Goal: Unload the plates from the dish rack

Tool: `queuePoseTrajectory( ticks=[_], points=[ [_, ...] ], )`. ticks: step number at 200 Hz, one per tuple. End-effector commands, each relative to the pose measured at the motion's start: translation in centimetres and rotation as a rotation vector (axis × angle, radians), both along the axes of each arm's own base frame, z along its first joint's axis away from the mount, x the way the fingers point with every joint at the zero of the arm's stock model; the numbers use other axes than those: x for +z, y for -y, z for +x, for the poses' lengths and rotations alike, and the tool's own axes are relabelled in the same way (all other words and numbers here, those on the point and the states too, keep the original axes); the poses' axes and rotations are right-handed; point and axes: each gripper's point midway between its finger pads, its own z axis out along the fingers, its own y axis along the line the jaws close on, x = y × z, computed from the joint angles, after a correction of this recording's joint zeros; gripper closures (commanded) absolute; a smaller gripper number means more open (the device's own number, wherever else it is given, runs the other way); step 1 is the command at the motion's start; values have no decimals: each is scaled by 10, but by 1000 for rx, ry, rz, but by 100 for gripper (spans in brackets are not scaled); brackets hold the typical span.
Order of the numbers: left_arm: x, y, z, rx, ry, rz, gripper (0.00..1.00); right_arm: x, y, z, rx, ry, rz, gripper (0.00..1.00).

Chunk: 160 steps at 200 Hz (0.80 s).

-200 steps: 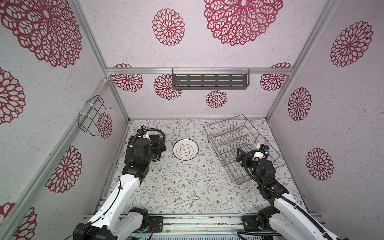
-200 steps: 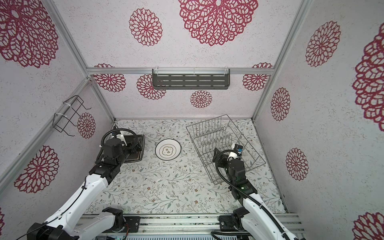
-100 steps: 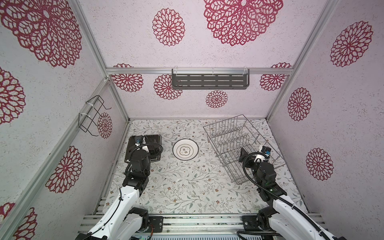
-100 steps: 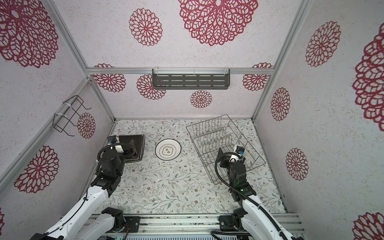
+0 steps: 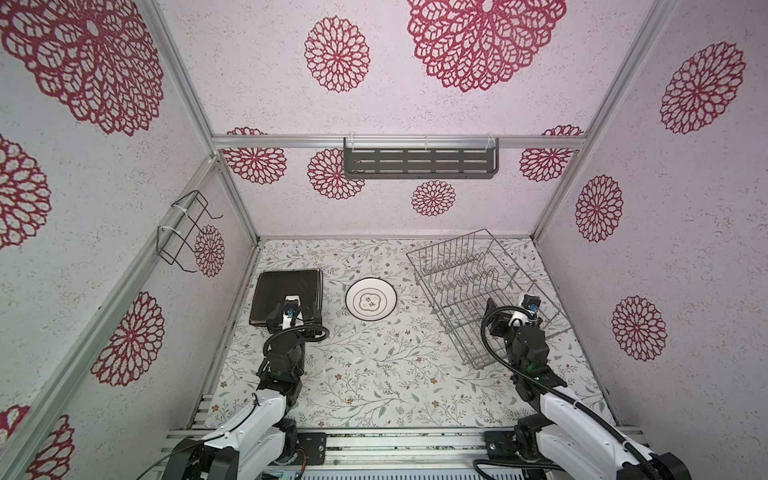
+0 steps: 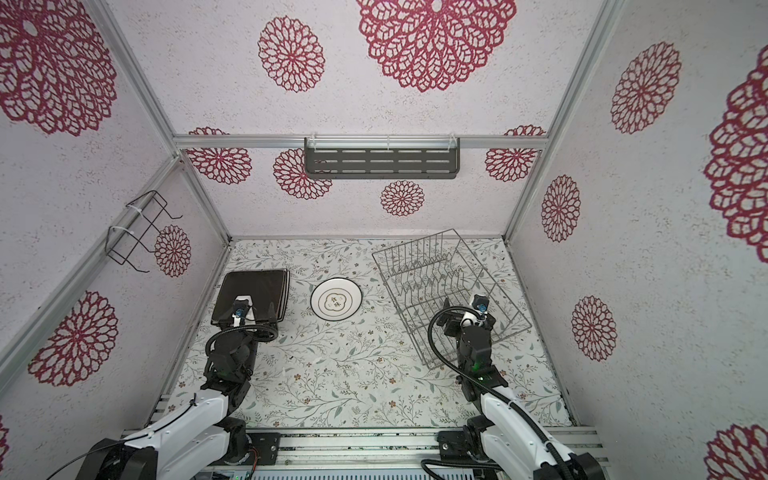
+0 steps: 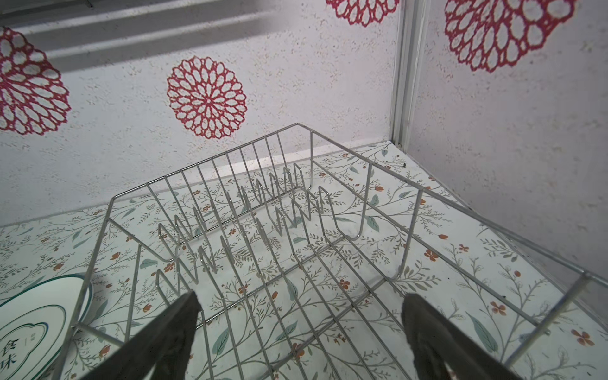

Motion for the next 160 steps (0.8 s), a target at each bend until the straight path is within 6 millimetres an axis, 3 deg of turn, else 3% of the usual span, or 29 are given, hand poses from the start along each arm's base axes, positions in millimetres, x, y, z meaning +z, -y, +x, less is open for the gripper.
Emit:
queuePoseTrajectory(
  ticks=[1, 68, 89, 114, 140, 160],
  points=[
    [31, -1, 7, 11, 106, 6, 3, 21, 3, 1, -8, 77, -5, 1],
    [6, -13, 18, 97, 67, 6, 3, 20, 10, -3, -15, 73, -44, 1],
    [-9, -25, 22, 166, 45, 27, 3, 19, 11, -3, -16, 73, -46, 1],
    [-13, -32, 24, 197, 106, 56, 3, 18, 13, -1, -17, 69, -59, 1],
    [-24, -45, 37, 239, 84, 40, 3, 15, 15, 2, -22, 58, -66, 1],
    [-32, -60, 33, 251, 85, -34, 3, 13, 17, 4, -26, 56, -66, 1]
  ],
)
